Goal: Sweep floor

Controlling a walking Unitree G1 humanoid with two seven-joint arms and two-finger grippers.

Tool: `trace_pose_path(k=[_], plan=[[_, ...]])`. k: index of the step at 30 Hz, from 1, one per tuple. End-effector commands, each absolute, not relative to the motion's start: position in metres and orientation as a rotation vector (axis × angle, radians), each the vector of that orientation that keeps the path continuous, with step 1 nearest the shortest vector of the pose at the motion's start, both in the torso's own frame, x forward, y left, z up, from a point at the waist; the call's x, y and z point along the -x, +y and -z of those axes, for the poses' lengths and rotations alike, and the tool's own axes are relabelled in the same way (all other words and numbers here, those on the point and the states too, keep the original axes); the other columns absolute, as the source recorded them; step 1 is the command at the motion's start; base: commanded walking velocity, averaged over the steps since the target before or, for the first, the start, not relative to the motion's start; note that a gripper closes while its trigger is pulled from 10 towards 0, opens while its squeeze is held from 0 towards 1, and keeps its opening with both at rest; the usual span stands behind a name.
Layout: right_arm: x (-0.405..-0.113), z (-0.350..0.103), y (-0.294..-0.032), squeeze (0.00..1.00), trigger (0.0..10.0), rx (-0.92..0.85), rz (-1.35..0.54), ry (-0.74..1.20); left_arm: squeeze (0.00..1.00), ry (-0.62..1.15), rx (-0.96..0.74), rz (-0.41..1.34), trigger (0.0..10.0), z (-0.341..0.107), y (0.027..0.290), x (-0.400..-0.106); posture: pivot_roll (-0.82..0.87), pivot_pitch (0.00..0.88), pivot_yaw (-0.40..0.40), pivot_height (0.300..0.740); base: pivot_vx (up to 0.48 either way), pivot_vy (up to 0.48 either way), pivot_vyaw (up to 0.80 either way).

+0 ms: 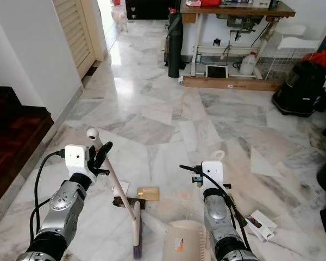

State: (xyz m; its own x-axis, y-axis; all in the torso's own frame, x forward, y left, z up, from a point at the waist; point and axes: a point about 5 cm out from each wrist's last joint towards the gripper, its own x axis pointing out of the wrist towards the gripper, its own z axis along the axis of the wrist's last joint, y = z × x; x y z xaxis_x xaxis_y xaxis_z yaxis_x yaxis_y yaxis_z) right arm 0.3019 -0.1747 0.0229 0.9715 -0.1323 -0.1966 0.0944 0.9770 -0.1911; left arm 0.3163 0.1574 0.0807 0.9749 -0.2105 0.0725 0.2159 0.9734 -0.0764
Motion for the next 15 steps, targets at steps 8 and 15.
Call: trace_pose_path(k=[8, 15], plan=[[-0.3069, -0.0305, -0.1709, 0.00, 10.0, 0.183, 0.099, 0.168, 0.00, -0.035, 0.159, 0.305, 10.0, -0.0833, 0.1616, -0.3188, 0.08, 0.004, 0.002, 0.740, 0.000, 0.000, 0.00], [-0.3094, -0.0320, -0.1680, 0.00, 10.0, 0.180, 0.093, 0.169, 0.00, 0.031, 0.245, 0.402, 10.0, -0.0808, 0.1608, -0.3172, 0.09, 0.000, 0.006, 0.740, 0.000, 0.000, 0.00]])
